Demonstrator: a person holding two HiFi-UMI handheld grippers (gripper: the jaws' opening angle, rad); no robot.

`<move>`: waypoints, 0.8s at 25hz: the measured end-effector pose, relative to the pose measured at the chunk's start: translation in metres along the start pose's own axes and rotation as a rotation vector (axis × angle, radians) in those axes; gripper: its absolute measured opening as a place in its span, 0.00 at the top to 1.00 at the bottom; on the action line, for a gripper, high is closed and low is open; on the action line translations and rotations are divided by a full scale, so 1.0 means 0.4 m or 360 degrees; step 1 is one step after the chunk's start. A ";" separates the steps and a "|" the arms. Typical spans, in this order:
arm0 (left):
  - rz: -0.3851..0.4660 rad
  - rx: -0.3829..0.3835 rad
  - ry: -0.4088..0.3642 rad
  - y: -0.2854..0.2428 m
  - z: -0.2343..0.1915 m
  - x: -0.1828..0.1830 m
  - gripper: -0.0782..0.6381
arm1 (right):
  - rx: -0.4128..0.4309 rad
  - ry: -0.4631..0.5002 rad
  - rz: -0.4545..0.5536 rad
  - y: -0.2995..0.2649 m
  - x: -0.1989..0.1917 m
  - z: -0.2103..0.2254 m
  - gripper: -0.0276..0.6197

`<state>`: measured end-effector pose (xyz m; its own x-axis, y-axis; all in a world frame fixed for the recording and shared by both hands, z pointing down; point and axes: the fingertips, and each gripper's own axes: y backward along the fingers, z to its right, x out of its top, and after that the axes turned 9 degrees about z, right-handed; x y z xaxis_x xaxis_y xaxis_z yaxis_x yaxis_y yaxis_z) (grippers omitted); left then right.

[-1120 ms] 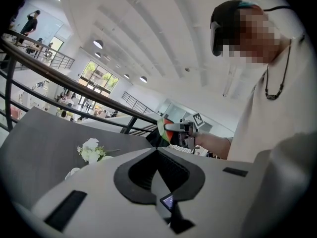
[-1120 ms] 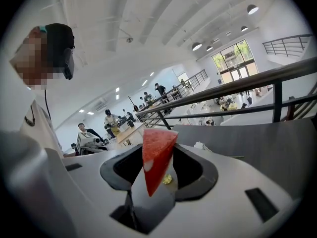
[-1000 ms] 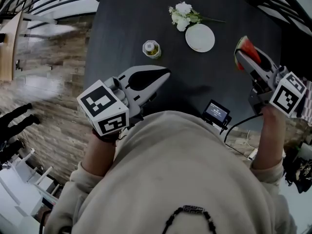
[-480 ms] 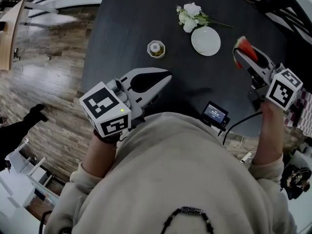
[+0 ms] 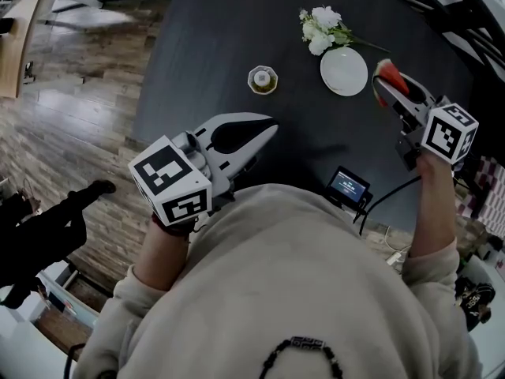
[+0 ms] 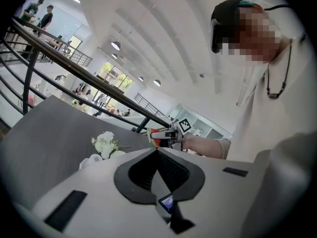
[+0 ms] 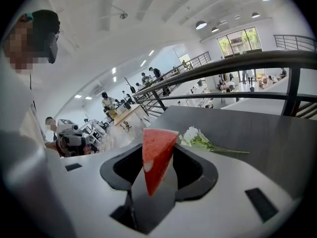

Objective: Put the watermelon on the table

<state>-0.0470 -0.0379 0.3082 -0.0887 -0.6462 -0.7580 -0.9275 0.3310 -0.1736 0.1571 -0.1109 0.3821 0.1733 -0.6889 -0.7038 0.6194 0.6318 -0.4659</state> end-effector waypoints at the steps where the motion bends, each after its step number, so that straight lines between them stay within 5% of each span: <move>1: 0.0000 0.0006 0.0007 0.000 -0.002 -0.002 0.89 | -0.0004 -0.0013 -0.0007 -0.007 -0.005 0.010 0.65; 20: 0.0045 0.0166 0.0091 0.053 -0.036 -0.036 0.89 | -0.0107 0.0031 -0.0286 -0.189 -0.151 0.197 0.65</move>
<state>-0.0704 -0.0314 0.3244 -0.1375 -0.6727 -0.7270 -0.8817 0.4175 -0.2196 0.1601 -0.1451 0.5022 0.0489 -0.7863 -0.6160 0.5862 0.5219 -0.6197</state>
